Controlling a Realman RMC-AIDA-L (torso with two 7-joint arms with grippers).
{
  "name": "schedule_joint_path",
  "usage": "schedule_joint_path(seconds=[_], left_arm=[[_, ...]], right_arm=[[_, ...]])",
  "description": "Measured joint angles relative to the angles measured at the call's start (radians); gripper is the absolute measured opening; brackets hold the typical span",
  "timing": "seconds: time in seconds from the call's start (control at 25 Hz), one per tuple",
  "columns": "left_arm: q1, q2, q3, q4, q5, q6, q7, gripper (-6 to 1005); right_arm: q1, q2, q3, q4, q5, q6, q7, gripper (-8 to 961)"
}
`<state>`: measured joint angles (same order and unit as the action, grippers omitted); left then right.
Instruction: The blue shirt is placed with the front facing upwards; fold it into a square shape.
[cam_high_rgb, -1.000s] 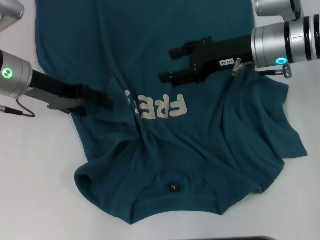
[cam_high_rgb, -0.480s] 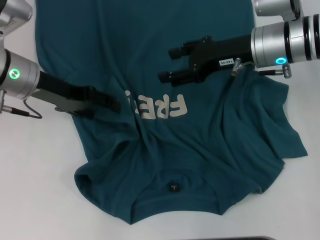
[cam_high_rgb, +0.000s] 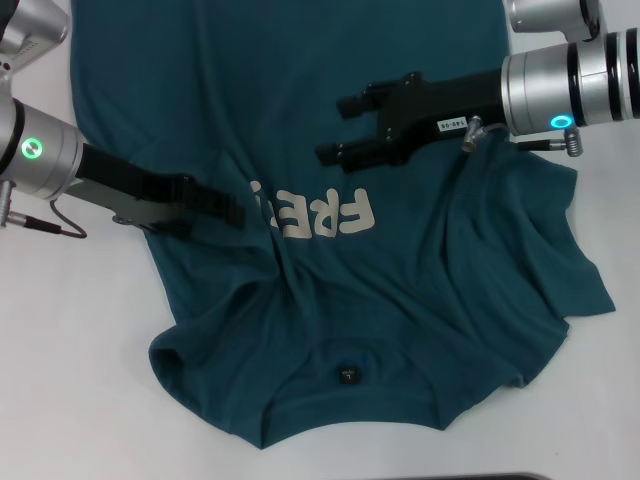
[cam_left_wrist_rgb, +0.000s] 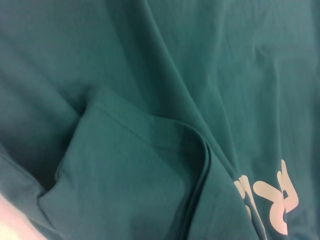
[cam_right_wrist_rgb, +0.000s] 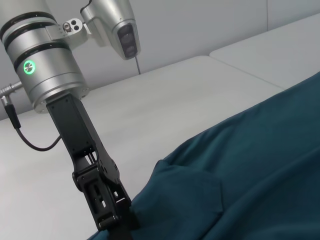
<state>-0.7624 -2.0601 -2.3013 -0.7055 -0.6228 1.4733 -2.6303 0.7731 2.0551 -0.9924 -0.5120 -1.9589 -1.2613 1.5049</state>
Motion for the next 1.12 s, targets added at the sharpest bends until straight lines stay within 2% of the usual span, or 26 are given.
schedule_joint_path(seconds=[0.68, 1.12], left_arm=[[-0.004, 0.005, 0.003, 0.009, -0.018, 0.009, 0.001, 908], [-0.015, 0.000, 0.021, 0.026, -0.020, -0.001, 0.003, 906]], right_arm=[[0.001, 0.000, 0.000, -0.002, 0.000, -0.001, 0.000, 814], [0.002, 0.000, 0.000, -0.002, 0.000, -0.001, 0.000, 814]])
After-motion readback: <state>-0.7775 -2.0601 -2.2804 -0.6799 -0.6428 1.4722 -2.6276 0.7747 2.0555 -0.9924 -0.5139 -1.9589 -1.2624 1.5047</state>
